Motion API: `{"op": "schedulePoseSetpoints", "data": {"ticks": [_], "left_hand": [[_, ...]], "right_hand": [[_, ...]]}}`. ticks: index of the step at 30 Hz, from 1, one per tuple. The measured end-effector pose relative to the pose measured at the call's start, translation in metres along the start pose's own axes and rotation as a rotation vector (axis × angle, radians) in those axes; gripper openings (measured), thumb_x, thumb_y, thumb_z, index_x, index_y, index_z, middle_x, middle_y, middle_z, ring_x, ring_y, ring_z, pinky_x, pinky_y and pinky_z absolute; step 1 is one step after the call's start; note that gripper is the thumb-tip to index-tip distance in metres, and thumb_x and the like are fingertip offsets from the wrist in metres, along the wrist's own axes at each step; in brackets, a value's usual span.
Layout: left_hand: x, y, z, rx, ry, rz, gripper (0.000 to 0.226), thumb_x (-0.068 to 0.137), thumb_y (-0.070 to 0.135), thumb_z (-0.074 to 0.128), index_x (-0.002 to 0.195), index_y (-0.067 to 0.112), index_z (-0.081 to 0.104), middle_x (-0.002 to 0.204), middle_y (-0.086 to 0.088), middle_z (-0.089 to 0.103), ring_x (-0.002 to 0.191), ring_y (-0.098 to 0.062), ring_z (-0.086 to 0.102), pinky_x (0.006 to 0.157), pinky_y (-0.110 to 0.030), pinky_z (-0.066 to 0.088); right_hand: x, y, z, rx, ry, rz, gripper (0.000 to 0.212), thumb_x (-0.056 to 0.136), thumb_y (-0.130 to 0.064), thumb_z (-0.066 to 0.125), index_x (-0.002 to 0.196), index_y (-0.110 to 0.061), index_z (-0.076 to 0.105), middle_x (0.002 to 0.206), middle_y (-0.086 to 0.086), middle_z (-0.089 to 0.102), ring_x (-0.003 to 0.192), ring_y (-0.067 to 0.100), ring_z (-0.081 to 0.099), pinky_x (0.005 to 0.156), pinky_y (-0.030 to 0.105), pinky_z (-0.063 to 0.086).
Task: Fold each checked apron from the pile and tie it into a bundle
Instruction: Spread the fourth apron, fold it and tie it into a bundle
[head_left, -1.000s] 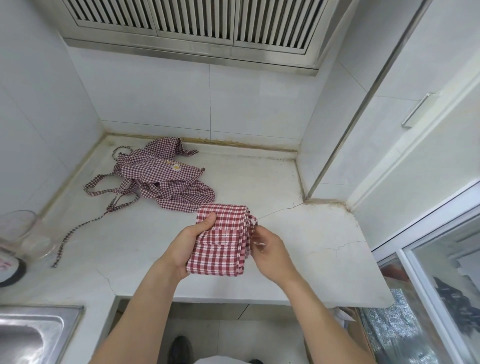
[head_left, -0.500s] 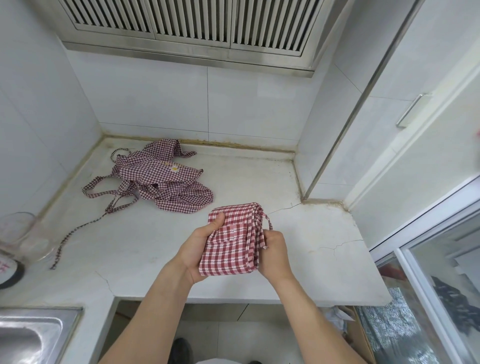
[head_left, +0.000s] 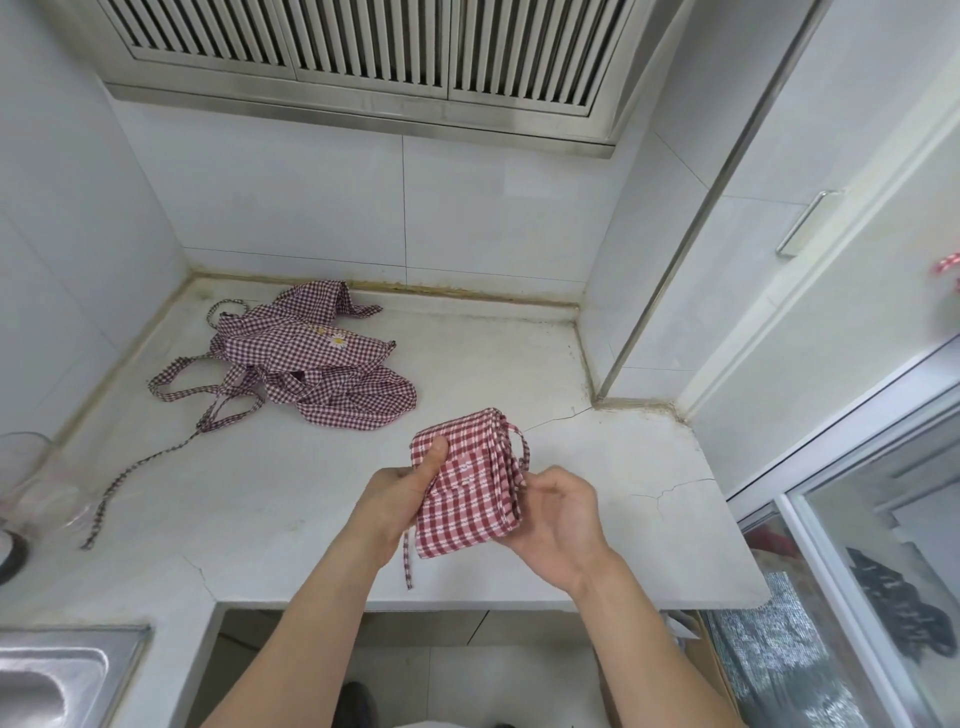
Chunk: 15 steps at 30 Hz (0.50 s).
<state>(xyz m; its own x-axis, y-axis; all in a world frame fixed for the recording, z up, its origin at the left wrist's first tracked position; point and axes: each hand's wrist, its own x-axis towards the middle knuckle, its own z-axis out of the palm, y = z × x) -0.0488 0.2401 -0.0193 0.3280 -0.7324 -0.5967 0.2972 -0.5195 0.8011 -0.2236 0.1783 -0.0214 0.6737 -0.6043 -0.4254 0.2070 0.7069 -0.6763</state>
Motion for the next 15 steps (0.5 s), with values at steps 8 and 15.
{"op": "schedulePoseSetpoints", "data": {"ticks": [8,15], "left_hand": [[0.006,-0.021,0.026,0.566,0.458,0.433,0.053,0.091,0.047,0.066,0.126,0.007,0.065,0.112,-0.003,0.073,0.101,-0.021,0.069,0.084,-0.022,0.049],[0.026,-0.046,0.031,0.809,0.439,0.880,0.042,0.087,0.000,0.072,0.128,0.006,0.066,0.115,-0.012,0.072,0.103,-0.027,0.071,0.095,-0.031,0.050]], "right_hand": [[0.018,0.016,-0.001,-0.264,0.264,0.050,0.045,0.085,-0.038,0.074,0.121,-0.012,0.067,0.112,0.006,0.074,0.105,0.023,0.071,0.096,0.044,0.055],[0.032,0.044,-0.007,-0.210,0.423,0.006,0.023,0.095,-0.023,0.064,0.106,-0.005,0.072,0.100,0.012,0.076,0.096,0.030,0.073,0.092,0.048,0.056]]}}
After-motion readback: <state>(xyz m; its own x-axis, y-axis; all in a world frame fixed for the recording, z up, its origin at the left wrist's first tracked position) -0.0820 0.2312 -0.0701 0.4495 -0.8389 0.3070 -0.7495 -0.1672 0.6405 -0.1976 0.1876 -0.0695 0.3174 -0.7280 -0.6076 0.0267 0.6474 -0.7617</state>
